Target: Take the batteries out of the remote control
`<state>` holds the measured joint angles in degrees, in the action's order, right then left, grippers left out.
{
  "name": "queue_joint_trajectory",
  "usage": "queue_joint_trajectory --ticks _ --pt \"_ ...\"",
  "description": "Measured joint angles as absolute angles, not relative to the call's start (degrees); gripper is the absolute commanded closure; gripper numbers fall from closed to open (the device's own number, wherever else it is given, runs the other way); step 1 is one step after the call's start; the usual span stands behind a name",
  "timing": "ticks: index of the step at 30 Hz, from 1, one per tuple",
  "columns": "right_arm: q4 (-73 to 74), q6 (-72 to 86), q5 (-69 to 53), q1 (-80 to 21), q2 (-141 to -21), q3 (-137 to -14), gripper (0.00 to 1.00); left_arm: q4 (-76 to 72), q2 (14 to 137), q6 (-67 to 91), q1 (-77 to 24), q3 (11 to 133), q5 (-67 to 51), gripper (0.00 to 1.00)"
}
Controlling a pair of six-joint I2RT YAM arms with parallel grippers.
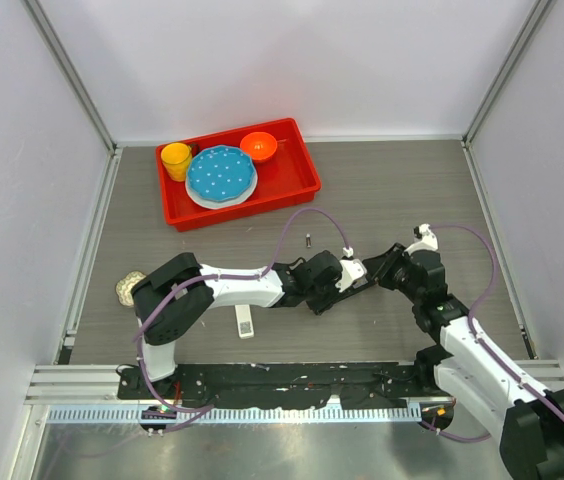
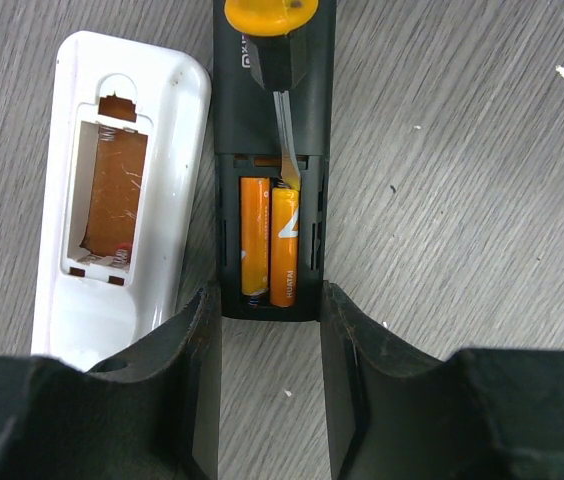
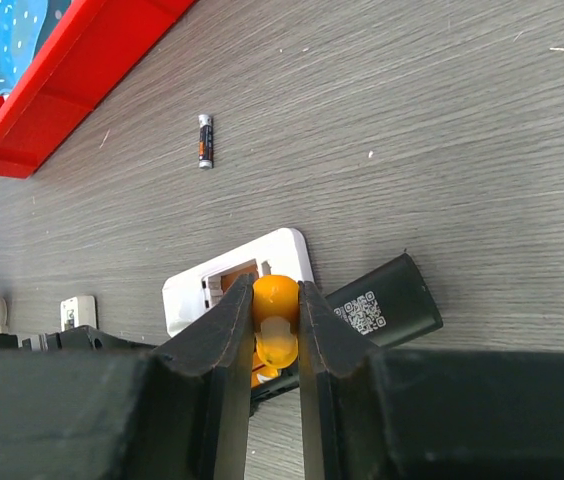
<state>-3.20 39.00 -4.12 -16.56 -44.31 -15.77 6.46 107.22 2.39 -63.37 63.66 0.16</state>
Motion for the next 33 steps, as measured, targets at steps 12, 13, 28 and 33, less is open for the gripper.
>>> queue_joint_trajectory --ticks 12,13,28,33 --pt "-6.0 40.7 -8.0 -16.2 -46.5 -15.9 0.99 7.8 107.2 2.2 -63.4 64.0 0.2 1.00" --pt "-6.0 40.9 -8.2 -16.2 -46.5 -15.9 0.99 8.0 107.2 2.2 -63.4 64.1 0.2 1.00" --pt "-8.4 51.0 -16.7 -18.7 -47.0 -15.0 0.99 8.0 107.0 2.8 -62.8 64.1 -0.9 1.00" --pt "-6.3 48.9 -14.8 -19.0 -46.0 -15.2 0.99 7.9 107.0 2.6 -62.9 64.0 -0.9 1.00"
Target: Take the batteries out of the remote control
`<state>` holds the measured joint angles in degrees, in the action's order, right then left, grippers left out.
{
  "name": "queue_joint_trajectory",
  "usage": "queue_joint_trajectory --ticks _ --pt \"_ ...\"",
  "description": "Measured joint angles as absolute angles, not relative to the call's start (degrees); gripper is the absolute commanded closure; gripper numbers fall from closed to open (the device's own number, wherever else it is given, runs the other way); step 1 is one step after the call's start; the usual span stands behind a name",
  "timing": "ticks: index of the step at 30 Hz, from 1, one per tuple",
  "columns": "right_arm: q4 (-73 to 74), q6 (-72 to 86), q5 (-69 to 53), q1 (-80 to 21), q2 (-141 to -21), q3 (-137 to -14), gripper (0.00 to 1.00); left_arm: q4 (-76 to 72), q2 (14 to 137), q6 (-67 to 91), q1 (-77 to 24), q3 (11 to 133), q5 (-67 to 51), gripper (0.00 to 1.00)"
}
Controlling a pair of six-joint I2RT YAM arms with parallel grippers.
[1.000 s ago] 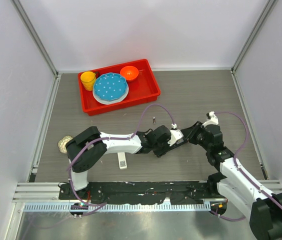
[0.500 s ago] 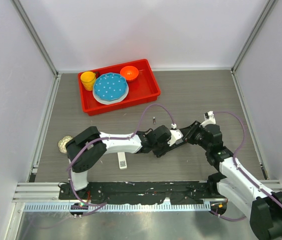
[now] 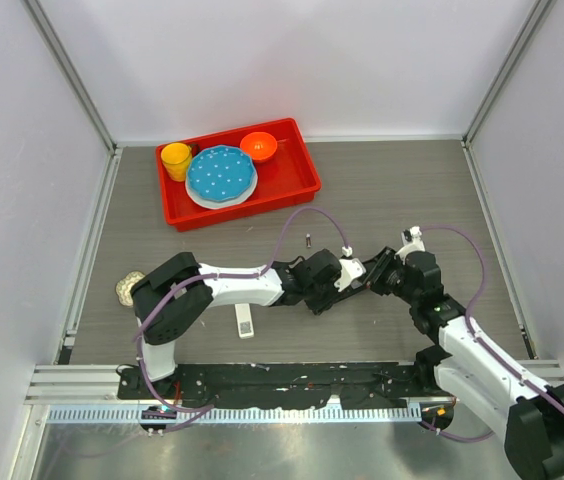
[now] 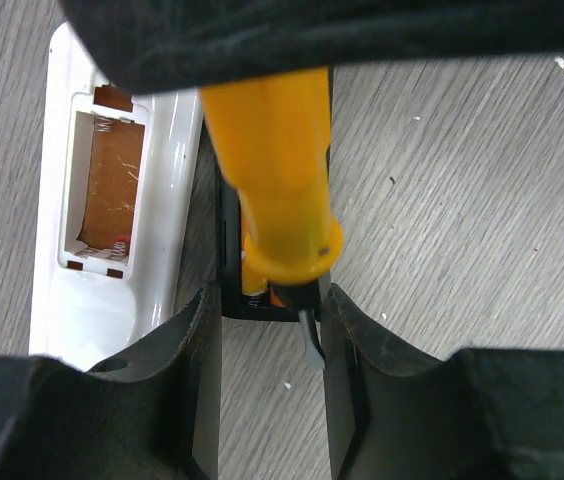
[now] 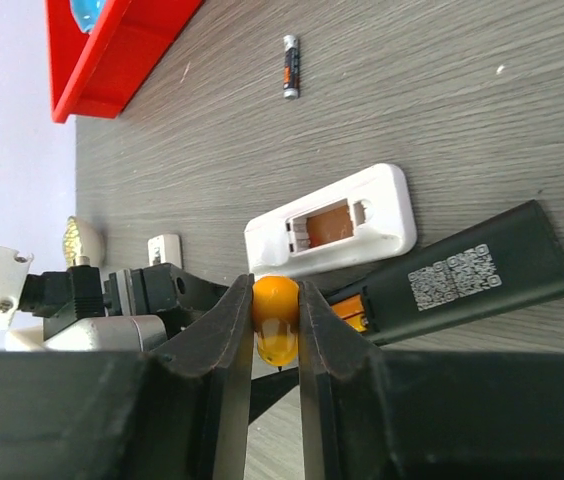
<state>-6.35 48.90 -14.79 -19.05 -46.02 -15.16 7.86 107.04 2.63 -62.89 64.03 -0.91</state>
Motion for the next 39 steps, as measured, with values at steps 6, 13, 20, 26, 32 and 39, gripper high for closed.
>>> queue_joint_trajectory --ticks 6,13,20,26,32,39 --pt "-2.6 43.6 -7.3 -19.3 -43.6 -16.2 0.99 7.5 107.0 2.5 -62.9 63.9 -0.9 1.00" --pt "-3.8 41.5 -2.0 -19.3 -45.9 -16.3 0.99 7.5 107.0 2.5 -62.9 63.9 -0.9 1.00" --pt "-5.9 41.1 -0.4 -19.4 -47.2 -16.3 0.99 7.5 107.0 2.5 -62.9 63.9 -0.9 1.00" --pt "-5.9 40.6 0.7 -19.4 -46.9 -16.3 0.99 7.5 107.0 2.5 -62.9 63.9 -0.9 1.00" --pt "-6.0 40.5 1.3 -19.4 -46.7 -16.3 0.99 7.5 107.0 2.5 -62.9 63.9 -1.0 1.00" --pt "-6.1 40.5 1.4 -19.4 -46.7 -16.3 0.99 7.5 107.1 2.5 -62.9 63.9 -1.0 1.00"
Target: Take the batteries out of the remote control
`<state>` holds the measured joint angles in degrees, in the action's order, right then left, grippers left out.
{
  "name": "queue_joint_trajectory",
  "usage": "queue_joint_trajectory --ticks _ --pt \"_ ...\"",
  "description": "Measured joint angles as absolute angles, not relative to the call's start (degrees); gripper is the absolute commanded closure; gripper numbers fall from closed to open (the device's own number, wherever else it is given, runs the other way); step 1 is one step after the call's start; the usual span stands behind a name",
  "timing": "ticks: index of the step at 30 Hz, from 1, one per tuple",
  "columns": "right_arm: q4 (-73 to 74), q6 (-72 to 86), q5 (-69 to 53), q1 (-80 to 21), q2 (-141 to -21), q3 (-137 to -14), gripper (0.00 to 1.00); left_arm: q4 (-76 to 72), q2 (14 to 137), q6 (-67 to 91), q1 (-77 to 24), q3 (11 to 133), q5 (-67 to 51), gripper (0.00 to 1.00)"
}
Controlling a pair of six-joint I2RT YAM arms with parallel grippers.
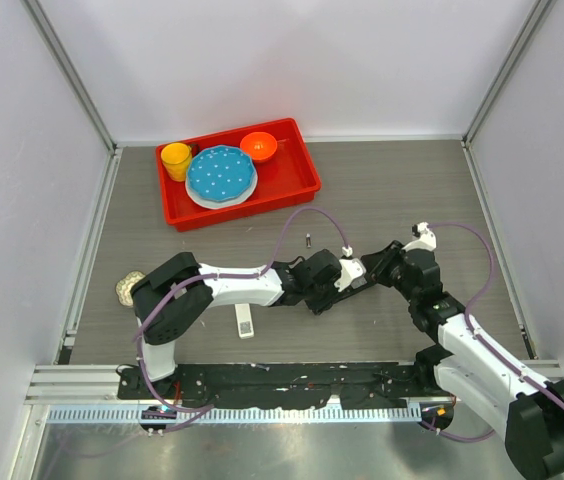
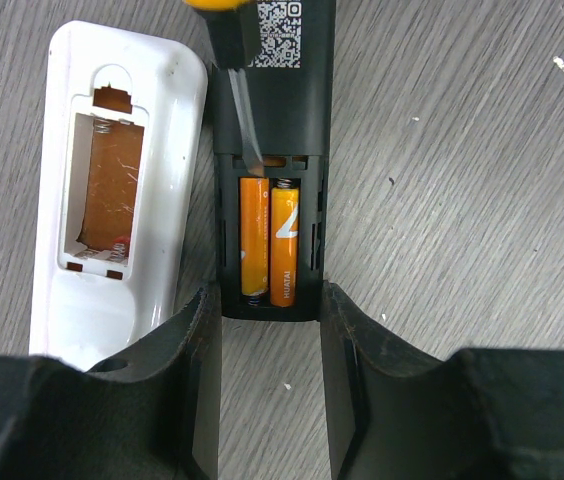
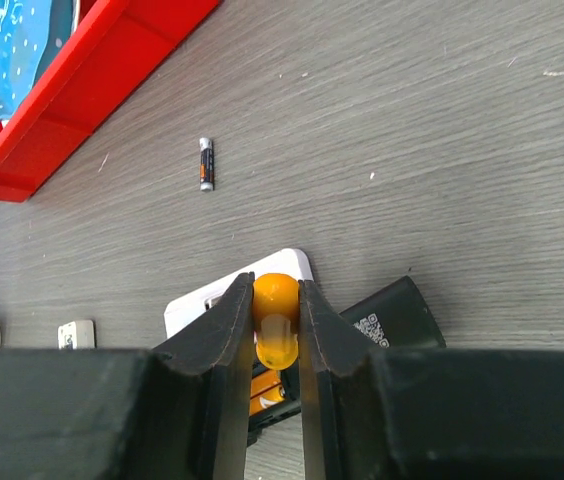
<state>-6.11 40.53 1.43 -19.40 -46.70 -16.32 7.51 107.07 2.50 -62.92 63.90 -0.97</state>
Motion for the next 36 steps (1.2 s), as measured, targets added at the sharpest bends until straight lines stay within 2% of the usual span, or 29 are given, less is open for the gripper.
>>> queue_joint_trajectory --ticks 36 --pt "-7.7 39.5 0.9 -19.4 -47.5 -16.3 0.99 7.6 107.1 2.3 -62.9 64.0 -1.1 1.00"
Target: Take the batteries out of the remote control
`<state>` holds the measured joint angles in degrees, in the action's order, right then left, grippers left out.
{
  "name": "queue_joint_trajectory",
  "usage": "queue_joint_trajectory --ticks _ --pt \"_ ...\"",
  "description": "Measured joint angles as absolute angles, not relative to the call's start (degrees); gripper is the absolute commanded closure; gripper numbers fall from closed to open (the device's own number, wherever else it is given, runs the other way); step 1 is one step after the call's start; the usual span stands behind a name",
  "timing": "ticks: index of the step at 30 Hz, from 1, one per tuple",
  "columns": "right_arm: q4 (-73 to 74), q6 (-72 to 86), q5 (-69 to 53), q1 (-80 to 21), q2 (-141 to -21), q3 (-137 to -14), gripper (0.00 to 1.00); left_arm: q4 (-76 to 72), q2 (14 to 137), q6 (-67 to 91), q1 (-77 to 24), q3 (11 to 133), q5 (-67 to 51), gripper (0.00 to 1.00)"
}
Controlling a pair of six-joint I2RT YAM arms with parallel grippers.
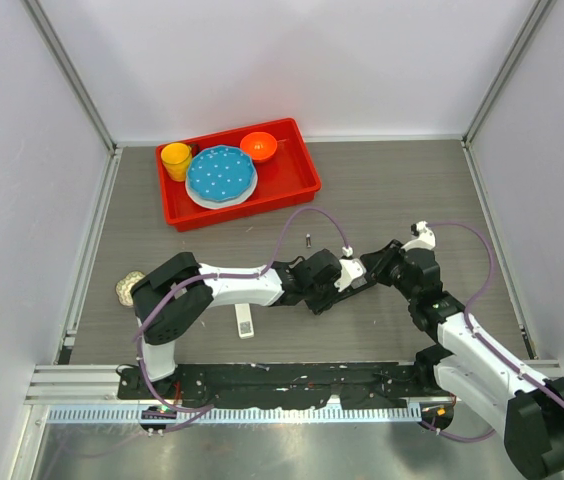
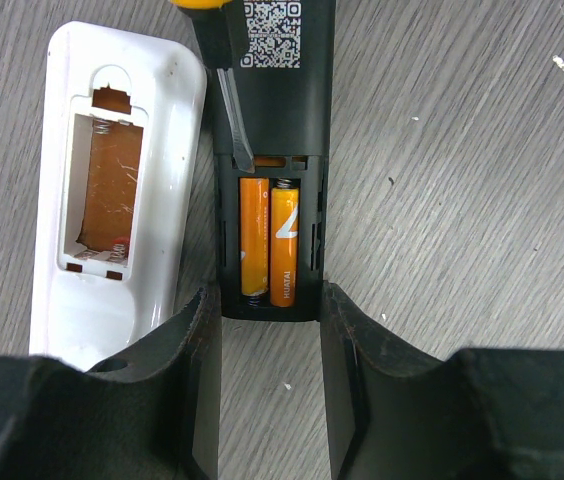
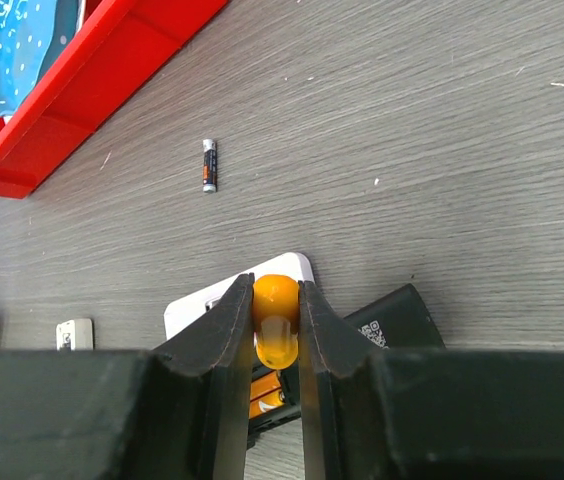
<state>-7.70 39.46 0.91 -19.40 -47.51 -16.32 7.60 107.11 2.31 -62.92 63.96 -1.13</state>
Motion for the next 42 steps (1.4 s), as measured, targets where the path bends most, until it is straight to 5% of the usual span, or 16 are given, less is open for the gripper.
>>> queue_joint_trajectory --ticks 22,42 --pt "-8.1 41.6 -4.6 -19.4 -48.1 -16.0 0.99 7.8 107.4 2.3 -62.9 64.4 -1.2 1.00" --pt "-7.2 39.2 2.4 -19.4 -47.3 -16.4 0.99 7.8 107.4 2.3 -62.9 64.4 -1.2 1.00"
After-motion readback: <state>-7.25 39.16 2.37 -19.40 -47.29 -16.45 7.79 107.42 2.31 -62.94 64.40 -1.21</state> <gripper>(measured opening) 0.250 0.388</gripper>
